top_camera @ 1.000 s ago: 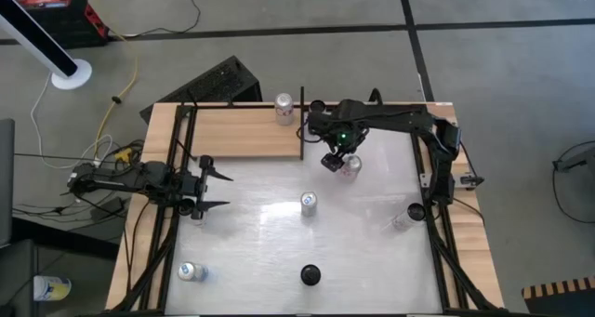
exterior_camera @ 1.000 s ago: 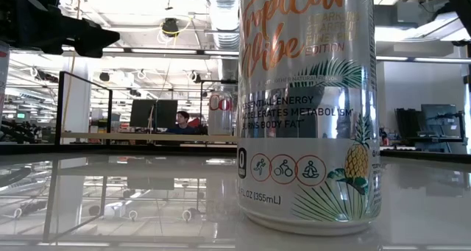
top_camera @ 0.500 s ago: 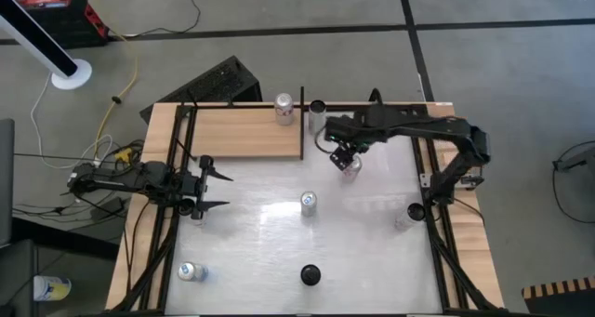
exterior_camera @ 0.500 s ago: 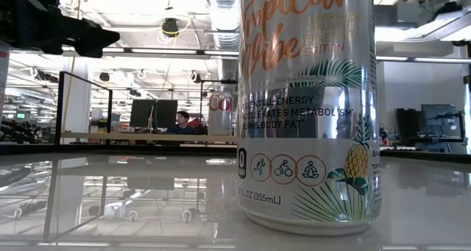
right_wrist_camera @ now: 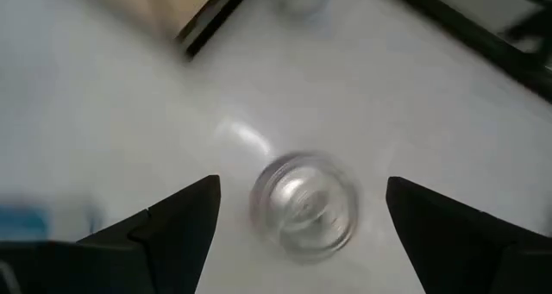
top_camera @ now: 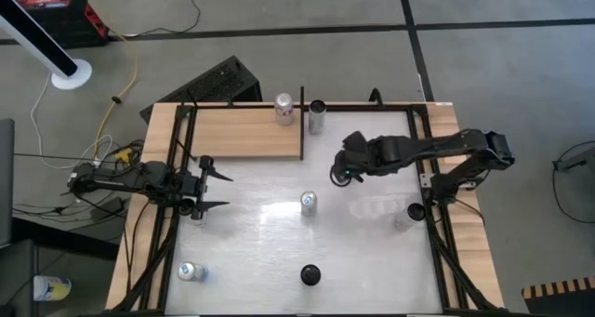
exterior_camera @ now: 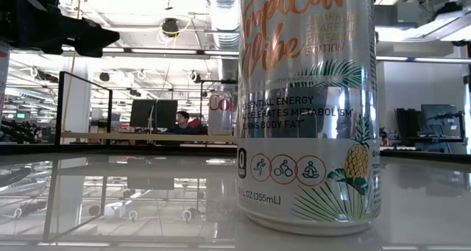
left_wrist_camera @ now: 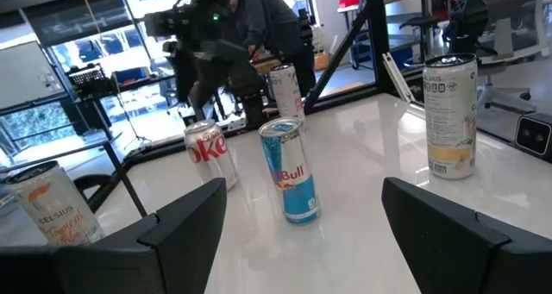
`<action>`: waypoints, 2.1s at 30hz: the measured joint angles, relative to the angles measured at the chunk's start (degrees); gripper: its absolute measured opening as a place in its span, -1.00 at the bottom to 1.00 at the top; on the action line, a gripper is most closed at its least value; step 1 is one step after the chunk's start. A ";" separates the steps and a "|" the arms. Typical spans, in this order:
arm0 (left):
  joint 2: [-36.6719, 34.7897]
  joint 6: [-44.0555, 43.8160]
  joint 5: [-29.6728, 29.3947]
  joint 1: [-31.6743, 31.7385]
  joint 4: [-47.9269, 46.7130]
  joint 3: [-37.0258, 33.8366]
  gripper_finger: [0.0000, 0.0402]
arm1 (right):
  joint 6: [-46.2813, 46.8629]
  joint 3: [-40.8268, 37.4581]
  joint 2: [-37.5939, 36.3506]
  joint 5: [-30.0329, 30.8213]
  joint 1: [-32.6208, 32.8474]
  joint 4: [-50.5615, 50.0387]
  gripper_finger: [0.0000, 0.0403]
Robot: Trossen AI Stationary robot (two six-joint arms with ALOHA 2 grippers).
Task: Place canned beverage on shelf
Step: Put the silver-red soda can on the shelf aligned with the other silver-red soda can
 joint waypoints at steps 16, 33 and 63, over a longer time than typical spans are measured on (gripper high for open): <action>-0.02 -0.09 0.04 0.01 0.00 0.02 0.50 | 20.05 0.00 10.47 8.11 4.74 -2.96 0.75; -0.02 -0.07 0.07 -0.01 0.07 0.00 0.50 | 20.24 0.02 8.17 10.42 4.64 -8.48 0.75; -0.01 0.13 0.05 0.01 0.15 0.00 0.50 | 6.38 -16.91 -2.95 4.92 1.83 14.63 0.75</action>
